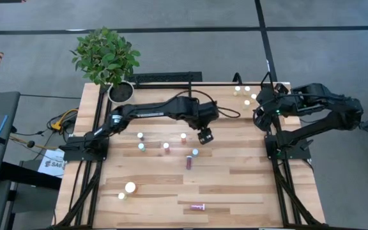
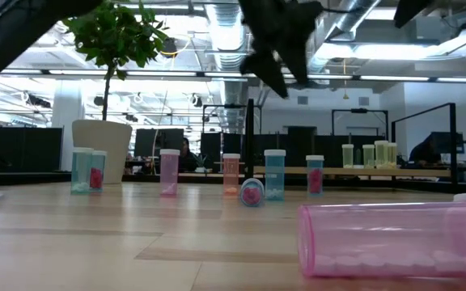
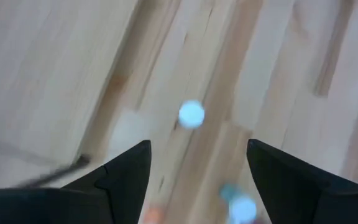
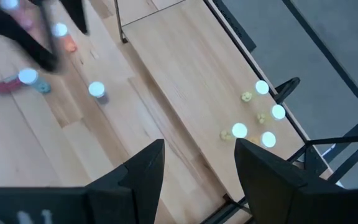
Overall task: Pick and place medicine bottles onto shelf by color
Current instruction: Put the blue pill bottle on the shelf
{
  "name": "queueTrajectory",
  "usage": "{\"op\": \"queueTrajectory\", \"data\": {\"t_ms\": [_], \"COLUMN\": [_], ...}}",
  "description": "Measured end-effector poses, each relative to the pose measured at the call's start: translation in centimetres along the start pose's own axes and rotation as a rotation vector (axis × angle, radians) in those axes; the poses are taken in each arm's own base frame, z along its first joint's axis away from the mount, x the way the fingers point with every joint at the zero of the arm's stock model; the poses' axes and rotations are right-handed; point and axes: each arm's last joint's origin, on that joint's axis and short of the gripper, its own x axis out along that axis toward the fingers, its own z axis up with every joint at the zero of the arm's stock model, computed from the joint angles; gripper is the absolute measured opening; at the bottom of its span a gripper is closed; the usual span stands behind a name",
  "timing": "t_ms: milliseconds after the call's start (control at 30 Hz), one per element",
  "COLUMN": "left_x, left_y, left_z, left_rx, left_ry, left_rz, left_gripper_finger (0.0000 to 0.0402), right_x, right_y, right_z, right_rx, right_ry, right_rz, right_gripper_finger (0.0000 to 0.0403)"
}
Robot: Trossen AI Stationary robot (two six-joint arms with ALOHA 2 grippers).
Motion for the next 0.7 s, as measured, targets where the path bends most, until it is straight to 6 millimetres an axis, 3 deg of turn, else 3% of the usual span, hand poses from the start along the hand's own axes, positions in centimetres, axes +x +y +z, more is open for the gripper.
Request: {"op": "queueTrajectory", "data": {"t_ms": [167, 300, 700], "left_x": [-4.1, -6.1, -7.4], "left_y": [-1.4, -3.1, -6.5], "left_z": [-2.1, -3.7, -6.5], "left_rx": [-0.003, -0.018, -0.105], "left_ry": [0.067, 0.102, 0.172], "left_rz": [0.087, 0.116, 0.175], "left_gripper_finger": [0.0252, 0.0252, 0.0252], "right_x": [2.5, 4.8, 12.0], "right_y": [1.0, 1.9, 6.3], "right_z": [-0.8, -1.7, -0.9], "right_rx": [-0.018, -0.039, 0.235], "right_ry": [0.027, 0.067, 0.135], "right_rz": [-0.013, -0.031, 0.191], "right_gripper_finger": [0.0216, 0.0216, 0.0216]}}
